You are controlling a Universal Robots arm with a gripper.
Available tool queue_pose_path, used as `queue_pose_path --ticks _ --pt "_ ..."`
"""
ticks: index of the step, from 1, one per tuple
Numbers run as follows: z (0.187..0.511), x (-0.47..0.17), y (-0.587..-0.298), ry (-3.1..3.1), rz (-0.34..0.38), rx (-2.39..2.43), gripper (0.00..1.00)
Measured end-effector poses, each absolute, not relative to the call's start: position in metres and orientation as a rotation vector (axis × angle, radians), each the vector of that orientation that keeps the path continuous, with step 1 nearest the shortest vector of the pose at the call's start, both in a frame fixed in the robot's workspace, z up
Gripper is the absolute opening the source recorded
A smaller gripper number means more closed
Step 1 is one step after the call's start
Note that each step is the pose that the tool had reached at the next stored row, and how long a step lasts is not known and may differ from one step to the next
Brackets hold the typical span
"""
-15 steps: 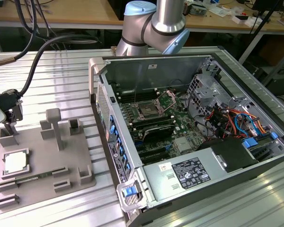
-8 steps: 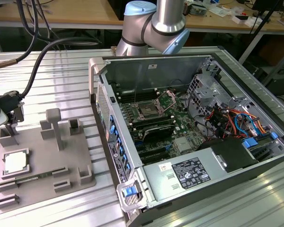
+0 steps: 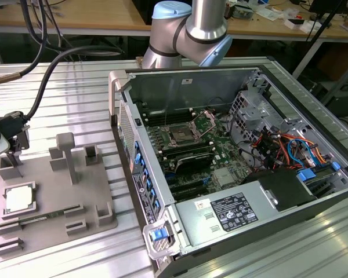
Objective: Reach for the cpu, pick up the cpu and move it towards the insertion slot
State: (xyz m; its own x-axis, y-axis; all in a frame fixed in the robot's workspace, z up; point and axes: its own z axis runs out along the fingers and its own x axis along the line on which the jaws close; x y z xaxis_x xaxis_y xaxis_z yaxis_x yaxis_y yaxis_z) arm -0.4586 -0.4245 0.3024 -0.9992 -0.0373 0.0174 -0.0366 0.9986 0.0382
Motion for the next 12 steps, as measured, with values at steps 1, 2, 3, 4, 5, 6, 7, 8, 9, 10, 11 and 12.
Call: queue_pose_path --ticks 1,2,3,4,5,6,7,8,9,10,11,12 --pt "0.302 -0.459 -0.424 -3.123 -0.059 0.058 0.78" --pt "0.295 -0.459 -0.425 -3.123 -0.059 0.058 0.78" --pt "0.282 -0.459 -0.428 -3.122 -0.059 0.058 0.78" --pt "0.266 -0.458 -0.435 -3.122 -0.059 0.058 0.78" --pt "0.262 -0.456 -0.435 -3.123 -0.059 0.058 0.78" --pt "0.259 -0.455 -0.435 -3.123 -0.059 0.058 0.78" --pt "0.257 -0.455 -0.435 -3.123 -0.059 0.058 0.78" --pt "0.255 -0.455 -0.435 -3.123 -0.058 0.059 0.78" --pt "0.252 -0.455 -0.435 -3.122 -0.056 0.061 0.78" --pt "0.250 -0.455 -0.435 -3.122 -0.056 0.061 0.78" --pt "0.248 -0.454 -0.435 -3.122 -0.055 0.061 0.78" --pt "0.247 -0.454 -0.435 -3.122 -0.054 0.062 0.78"
